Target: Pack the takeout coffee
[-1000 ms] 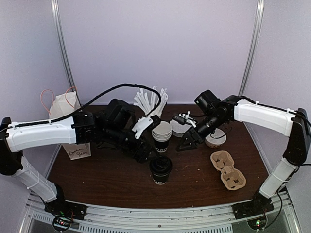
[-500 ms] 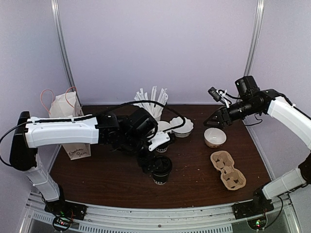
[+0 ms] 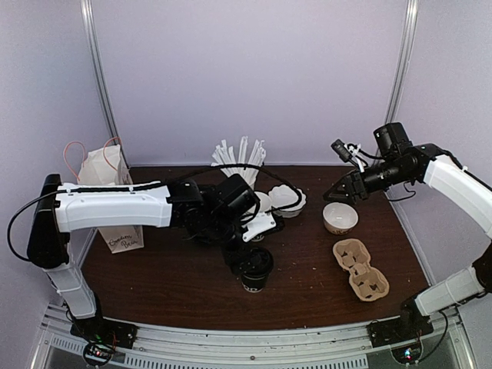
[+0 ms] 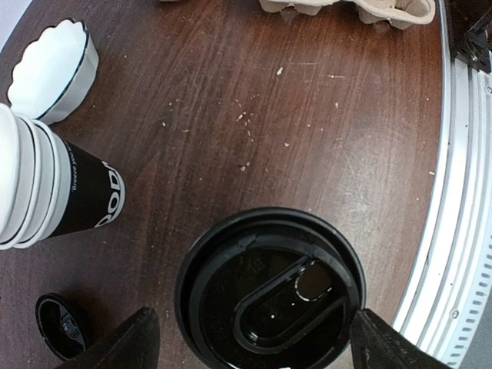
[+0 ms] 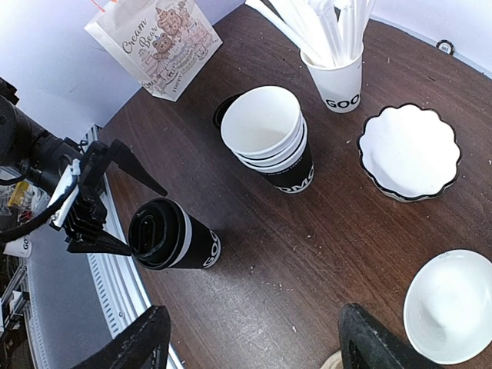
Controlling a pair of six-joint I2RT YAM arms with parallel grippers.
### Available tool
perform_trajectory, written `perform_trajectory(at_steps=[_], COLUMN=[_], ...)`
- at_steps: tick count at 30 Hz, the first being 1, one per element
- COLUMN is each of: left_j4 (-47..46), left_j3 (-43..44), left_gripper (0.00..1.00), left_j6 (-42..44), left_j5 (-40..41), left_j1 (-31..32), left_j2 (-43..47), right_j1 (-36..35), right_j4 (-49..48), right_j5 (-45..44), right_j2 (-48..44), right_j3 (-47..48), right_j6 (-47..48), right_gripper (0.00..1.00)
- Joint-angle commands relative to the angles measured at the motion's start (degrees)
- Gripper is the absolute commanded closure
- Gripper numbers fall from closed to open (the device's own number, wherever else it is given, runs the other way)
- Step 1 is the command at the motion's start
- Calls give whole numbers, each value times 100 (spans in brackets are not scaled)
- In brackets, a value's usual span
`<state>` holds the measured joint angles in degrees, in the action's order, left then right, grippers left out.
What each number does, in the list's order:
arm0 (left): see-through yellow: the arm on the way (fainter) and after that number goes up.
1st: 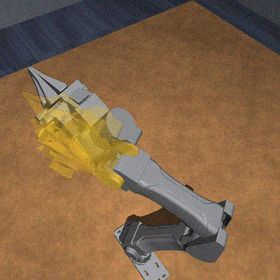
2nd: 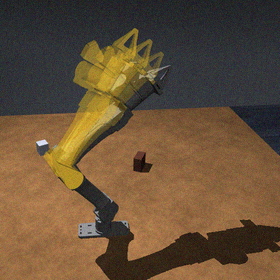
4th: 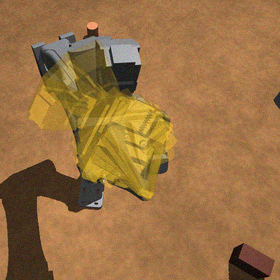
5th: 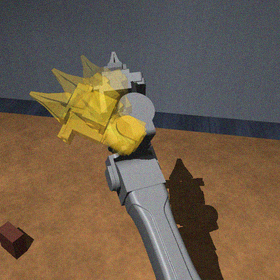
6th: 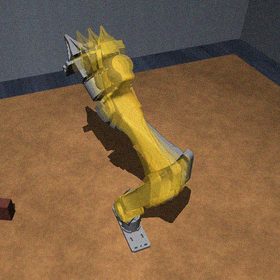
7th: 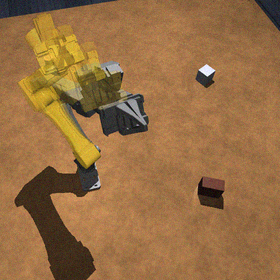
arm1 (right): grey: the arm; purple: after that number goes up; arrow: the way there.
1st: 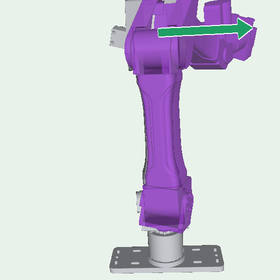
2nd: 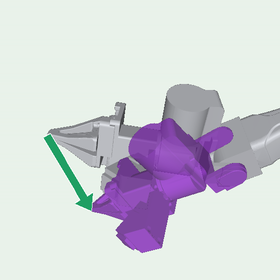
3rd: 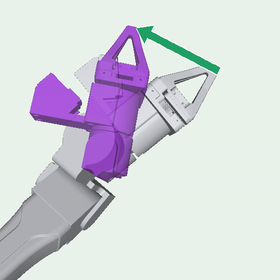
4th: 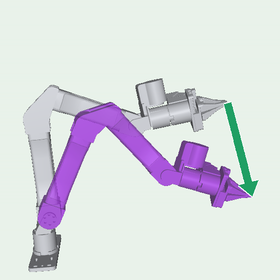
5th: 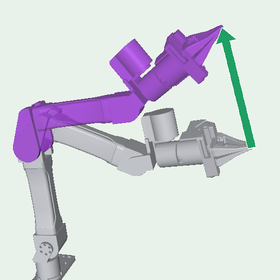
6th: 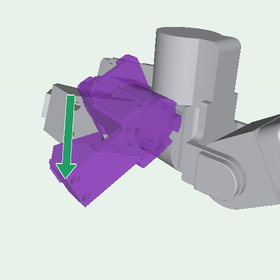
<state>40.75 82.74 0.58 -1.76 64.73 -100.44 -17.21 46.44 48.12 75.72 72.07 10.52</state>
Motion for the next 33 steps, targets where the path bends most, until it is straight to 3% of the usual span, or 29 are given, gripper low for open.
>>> perform_trajectory(at_steps=[1,9,17,33], left_j4=[10,12,-114,77], left_j3=[225,230,-55,137], left_gripper=[12,8,3,6], left_j6=[37,59,5,177], left_j5=[-200,50,-436,-516], left_j1=[29,31,30,28], left_j2=[-155,173,328,-157], right_j1=[68,95,99,122], right_j4=[-125,-145,-185,-177], right_j5=[110,128,171,163], right_j2=[-146,-156,-121,-146], right_j3=[-88,-112,-115,-132], right_j6=[-34,-42,-76,-71], right_gripper=[21,21,21,21])
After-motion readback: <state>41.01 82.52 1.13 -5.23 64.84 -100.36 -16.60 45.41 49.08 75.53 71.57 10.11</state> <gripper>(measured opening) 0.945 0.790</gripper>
